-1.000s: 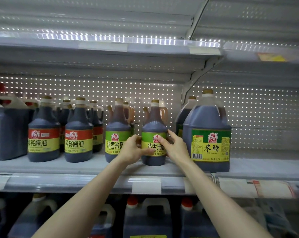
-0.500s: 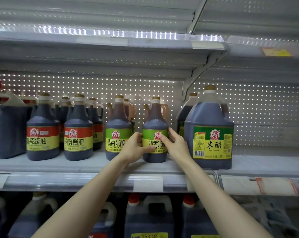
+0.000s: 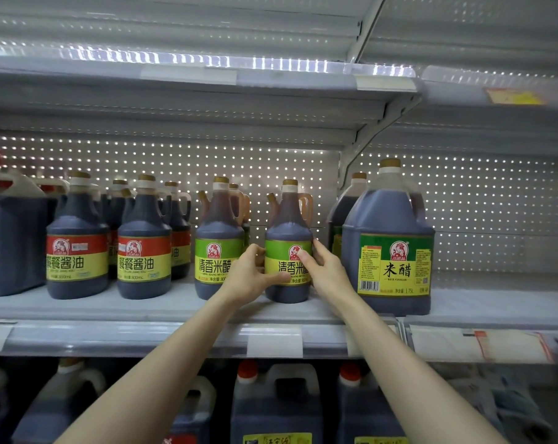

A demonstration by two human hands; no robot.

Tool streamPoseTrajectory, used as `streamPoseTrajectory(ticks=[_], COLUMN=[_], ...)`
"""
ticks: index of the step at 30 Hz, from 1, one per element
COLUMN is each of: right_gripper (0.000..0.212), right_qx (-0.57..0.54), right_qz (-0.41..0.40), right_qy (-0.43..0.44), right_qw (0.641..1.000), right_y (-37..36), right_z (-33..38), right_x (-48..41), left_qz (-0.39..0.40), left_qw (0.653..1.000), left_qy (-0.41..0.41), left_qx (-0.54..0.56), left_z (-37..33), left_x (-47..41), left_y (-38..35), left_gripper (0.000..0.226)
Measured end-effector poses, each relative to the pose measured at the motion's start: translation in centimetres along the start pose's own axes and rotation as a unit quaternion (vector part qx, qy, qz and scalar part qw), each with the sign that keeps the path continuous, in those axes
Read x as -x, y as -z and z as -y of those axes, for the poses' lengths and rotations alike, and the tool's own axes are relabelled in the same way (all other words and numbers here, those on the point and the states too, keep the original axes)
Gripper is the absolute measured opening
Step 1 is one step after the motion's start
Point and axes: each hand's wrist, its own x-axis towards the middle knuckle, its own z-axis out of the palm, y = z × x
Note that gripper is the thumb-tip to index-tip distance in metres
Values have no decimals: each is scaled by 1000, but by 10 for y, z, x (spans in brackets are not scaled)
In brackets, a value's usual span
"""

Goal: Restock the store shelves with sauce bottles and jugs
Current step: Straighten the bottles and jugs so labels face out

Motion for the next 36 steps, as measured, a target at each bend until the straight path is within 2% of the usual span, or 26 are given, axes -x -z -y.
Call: streamPoseTrajectory(ticks=[8, 20, 36], right_gripper=[42, 39, 40], right_qx=[79, 83, 87], right_qz=[-48, -41, -62], right_qy=[31, 34, 47], right_qw=[995, 995, 993], right_y=[2, 4, 3], right_z=[4, 7, 2], right_x=[7, 8, 7], left_qz=[18, 12, 59], left_qw=[999, 999, 995], left_qy=[17, 7, 37], left_qx=[43, 31, 77], left_z=[2, 0, -4], left_x=[-1, 1, 2], left_y=[1, 1, 1], left_gripper=[56, 56, 51])
